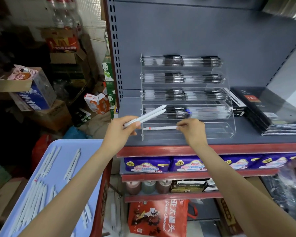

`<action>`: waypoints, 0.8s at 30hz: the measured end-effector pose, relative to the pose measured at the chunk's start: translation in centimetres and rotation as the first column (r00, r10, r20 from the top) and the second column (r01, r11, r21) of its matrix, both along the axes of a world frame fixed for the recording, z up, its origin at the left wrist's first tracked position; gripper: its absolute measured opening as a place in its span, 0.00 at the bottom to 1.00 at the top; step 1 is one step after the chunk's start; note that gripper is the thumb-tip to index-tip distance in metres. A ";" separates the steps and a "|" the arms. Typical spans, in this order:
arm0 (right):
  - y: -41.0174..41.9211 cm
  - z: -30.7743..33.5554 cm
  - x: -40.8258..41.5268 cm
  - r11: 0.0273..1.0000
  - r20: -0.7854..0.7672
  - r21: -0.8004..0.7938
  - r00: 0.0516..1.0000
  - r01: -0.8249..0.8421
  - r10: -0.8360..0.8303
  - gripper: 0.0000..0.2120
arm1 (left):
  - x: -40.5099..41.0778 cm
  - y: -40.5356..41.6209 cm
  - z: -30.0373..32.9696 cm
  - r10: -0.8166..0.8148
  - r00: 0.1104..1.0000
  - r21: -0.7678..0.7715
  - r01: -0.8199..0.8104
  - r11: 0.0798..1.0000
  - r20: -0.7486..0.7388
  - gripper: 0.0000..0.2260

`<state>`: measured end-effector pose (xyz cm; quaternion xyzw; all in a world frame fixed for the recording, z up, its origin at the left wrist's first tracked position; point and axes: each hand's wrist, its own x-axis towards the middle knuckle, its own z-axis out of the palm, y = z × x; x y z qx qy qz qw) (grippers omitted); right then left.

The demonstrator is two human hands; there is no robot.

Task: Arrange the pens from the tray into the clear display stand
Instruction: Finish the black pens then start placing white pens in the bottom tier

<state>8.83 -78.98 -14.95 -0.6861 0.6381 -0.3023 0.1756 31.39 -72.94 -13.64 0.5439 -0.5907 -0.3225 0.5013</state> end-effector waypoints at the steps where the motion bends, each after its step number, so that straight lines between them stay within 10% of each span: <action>1: 0.1 0.2 -0.3 1.000 0.031 0.005 1.000 -0.007 0.006 0.07 | -0.1 -0.1 0.0 -0.008 1.000 0.003 0.008 1.000 0.006 0.07; 7: 0.5 1.1 -1.6 0.997 0.270 0.064 0.962 -0.050 0.031 0.08 | -1.3 -0.7 0.1 -0.042 0.998 0.009 0.042 0.999 0.050 0.06; 11: 1.2 2.5 -1.9 0.972 0.686 0.102 0.723 -0.212 0.085 0.11 | -1.8 -1.0 0.3 -0.069 0.996 0.008 0.069 0.998 0.057 0.06; 16: 2.2 3.3 -1.6 0.942 0.821 0.074 0.556 -0.326 0.128 0.04 | -2.6 -1.3 0.6 -0.187 0.973 0.095 0.175 0.980 0.132 0.06; 24: 1.0 2.3 -4.2 0.985 0.731 0.104 0.682 -0.139 0.019 0.08 | -1.4 -1.6 0.2 0.109 0.991 0.004 -0.110 0.994 0.076 0.06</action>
